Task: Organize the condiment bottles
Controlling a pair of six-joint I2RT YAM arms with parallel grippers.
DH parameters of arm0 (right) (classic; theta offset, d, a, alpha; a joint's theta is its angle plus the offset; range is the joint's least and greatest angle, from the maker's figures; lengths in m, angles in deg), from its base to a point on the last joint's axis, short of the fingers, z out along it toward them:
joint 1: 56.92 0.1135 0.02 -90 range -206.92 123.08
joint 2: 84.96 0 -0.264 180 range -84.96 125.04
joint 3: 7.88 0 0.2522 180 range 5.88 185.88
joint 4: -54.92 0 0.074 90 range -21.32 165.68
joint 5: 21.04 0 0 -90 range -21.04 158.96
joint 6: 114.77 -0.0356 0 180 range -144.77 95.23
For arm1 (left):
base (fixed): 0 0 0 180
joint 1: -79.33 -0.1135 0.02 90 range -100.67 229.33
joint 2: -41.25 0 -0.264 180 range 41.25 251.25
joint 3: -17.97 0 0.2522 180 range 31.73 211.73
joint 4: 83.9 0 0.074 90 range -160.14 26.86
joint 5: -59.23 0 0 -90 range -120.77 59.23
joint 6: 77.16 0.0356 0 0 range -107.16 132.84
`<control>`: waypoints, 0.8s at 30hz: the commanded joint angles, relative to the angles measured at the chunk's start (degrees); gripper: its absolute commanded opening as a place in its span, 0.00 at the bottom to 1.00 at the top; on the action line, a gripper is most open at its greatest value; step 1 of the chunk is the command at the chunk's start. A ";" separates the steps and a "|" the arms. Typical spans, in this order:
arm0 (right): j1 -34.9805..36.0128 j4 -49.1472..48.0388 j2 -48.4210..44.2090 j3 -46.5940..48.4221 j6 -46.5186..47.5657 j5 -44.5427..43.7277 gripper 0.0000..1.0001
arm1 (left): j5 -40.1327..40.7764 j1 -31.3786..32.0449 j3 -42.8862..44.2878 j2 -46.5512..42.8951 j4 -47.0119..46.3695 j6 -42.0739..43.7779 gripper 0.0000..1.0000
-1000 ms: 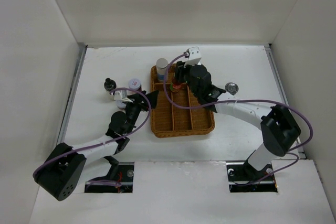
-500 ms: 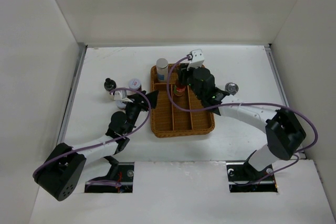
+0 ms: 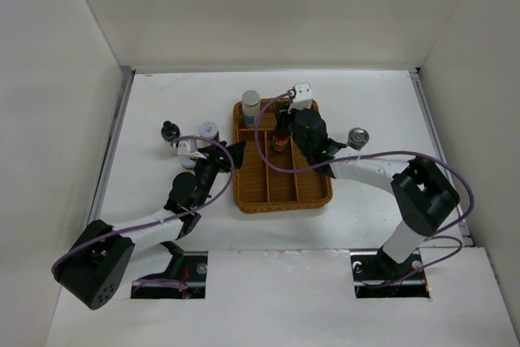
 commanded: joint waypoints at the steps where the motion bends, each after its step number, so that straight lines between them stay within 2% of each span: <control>1: 0.29 -9.32 -0.61 -1.56 -0.56 -1.58 0.46 | 0.16 -0.02 0.22 0.63 -2.35 -0.12 0.81; 3: 0.99 -9.58 -0.87 -2.97 -0.82 -1.76 0.54 | 0.16 0.16 0.39 0.63 -2.26 -0.03 0.81; 6: 1.44 -9.23 -1.92 -3.94 -1.35 -3.25 0.73 | 0.25 0.16 0.48 0.80 -2.26 -0.03 0.81; 10: 1.52 -8.62 -6.13 -4.91 -1.61 -3.69 0.83 | 0.69 0.16 0.92 -0.07 -1.47 0.06 0.81; 13: 1.96 -7.13 -10.61 -5.17 -2.40 -3.69 0.90 | 3.14 0.25 2.76 -2.87 4.22 0.15 0.81; 16: 2.84 -5.19 -15.53 -6.57 -3.71 -3.87 0.95 | 6.74 0.42 6.18 -7.00 15.36 0.67 0.81; 20: 4.07 -3.00 -23.35 -12.36 -8.10 -6.06 0.99 | 15.17 -0.37 12.77 -14.65 37.15 1.72 0.85; 22: 5.12 -2.03 -27.57 -16.40 -10.21 -6.77 0.99 | 21.05 -0.80 15.93 -17.29 47.26 3.21 0.87; 24: 6.79 -1.50 -30.91 -20.45 -12.23 -6.60 0.93 | 26.77 -1.59 18.92 -18.88 56.49 4.36 0.88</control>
